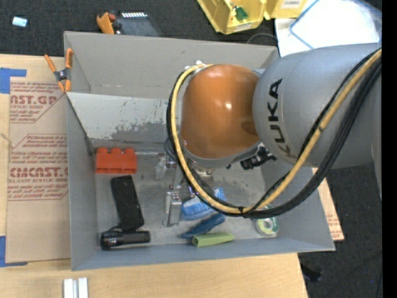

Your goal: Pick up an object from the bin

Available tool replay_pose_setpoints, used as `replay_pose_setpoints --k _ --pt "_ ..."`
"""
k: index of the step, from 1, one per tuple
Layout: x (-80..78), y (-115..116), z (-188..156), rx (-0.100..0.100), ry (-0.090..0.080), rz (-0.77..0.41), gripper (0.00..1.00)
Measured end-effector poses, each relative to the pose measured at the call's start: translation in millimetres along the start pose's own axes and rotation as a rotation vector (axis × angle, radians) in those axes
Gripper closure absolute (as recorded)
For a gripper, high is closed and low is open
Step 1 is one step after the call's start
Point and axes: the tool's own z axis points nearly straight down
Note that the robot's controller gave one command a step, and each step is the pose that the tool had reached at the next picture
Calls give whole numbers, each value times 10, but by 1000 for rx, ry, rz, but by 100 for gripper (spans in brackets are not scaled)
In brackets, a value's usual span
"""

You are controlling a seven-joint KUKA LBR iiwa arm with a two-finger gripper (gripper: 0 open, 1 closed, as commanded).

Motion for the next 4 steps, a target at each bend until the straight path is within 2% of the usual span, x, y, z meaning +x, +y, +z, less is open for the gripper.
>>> replay_pose_setpoints --k 1,2,3,4 --pt "-18 -10 -32 -1 -7 2 0" --pt "-18 254 596 -1 -10 -141 0" --pt "8 820 646 -4 -16 -310 0" --pt "71 901 1012 2 -5 -541 0"
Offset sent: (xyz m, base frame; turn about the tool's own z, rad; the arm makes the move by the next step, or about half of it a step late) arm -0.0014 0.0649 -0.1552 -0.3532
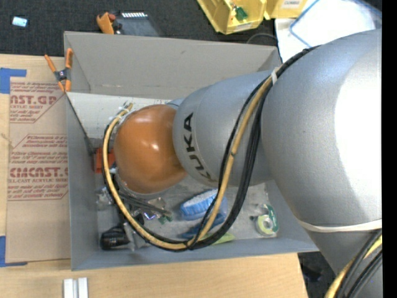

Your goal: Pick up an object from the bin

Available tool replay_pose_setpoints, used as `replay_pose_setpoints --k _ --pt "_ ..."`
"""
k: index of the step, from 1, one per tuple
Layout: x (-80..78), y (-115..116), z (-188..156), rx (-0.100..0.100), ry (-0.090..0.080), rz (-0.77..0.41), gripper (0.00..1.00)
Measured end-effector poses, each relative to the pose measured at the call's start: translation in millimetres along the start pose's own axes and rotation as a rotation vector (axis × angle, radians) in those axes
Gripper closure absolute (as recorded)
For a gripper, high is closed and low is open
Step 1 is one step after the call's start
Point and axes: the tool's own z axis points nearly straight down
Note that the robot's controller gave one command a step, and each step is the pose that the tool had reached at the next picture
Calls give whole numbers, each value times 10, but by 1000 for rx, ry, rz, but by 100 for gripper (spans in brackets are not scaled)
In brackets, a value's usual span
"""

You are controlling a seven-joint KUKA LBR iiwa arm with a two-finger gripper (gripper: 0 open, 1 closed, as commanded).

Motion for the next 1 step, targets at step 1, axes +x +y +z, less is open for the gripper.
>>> replay_pose_setpoints --k 1 --pt "-22 -126 544 4 -21 -177 0"
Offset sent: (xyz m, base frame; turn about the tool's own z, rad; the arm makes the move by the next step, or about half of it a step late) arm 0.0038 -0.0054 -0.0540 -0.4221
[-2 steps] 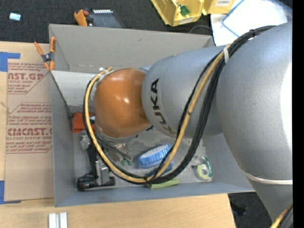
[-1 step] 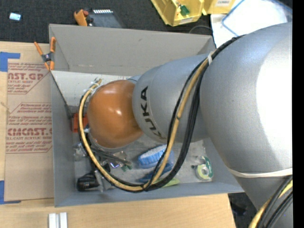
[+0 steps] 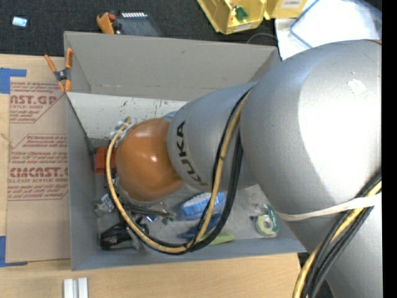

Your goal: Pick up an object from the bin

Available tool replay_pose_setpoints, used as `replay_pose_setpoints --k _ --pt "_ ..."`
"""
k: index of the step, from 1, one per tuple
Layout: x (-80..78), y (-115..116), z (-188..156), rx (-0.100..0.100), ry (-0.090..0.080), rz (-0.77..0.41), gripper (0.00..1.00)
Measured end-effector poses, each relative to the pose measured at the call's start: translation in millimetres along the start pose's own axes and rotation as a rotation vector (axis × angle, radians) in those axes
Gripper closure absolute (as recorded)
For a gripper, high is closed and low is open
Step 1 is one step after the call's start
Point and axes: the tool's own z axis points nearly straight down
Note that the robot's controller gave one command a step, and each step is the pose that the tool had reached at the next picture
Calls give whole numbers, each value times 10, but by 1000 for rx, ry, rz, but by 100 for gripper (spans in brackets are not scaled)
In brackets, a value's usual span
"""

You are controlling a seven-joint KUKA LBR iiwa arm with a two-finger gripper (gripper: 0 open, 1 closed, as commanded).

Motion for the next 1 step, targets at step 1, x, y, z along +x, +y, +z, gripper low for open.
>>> replay_pose_setpoints --k 1 --pt "7 75 3 -8 10 -244 100"
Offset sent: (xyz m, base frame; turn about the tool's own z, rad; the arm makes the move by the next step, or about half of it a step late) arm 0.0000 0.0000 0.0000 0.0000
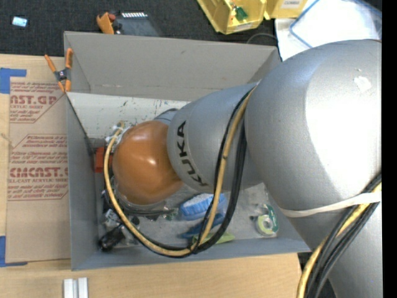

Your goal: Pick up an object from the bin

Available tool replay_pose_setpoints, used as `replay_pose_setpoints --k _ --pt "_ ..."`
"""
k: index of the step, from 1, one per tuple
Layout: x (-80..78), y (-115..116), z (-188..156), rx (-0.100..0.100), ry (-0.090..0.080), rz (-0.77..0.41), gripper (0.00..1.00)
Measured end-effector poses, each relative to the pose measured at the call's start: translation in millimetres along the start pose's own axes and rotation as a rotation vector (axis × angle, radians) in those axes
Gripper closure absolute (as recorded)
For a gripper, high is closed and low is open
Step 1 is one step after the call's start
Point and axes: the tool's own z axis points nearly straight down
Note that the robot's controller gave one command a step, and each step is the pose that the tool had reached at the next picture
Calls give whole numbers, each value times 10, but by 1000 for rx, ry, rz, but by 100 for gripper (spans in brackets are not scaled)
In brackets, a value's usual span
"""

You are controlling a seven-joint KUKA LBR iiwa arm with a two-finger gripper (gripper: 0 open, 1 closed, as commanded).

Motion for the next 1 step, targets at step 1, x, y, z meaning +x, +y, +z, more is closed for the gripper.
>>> replay_pose_setpoints --k 1 --pt "0 0 -3 0 0 0 100"
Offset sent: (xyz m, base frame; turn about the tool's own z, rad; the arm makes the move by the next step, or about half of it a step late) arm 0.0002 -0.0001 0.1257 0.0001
